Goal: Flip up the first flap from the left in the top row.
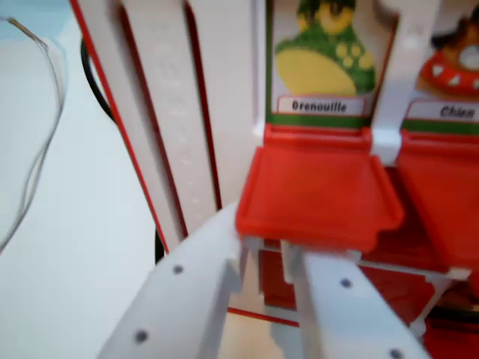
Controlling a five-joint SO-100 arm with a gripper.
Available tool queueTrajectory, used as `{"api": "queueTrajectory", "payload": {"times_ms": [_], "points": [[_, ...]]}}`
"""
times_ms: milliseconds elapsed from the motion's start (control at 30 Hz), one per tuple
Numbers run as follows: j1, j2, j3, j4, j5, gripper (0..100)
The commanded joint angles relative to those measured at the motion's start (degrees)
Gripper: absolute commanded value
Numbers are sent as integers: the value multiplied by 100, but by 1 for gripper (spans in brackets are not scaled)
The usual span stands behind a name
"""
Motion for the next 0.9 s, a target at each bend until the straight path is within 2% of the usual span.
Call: {"api": "queueTrajectory", "payload": {"times_ms": [0, 133, 400, 700, 867], "points": [[44, 229, -923, -158, 123, 1], [105, 149, -1195, -132, 176, 1], [264, -149, -1617, 0, 149, 1], [220, -325, -1758, 158, 176, 1], [237, -79, -1934, 448, 123, 1]]}}
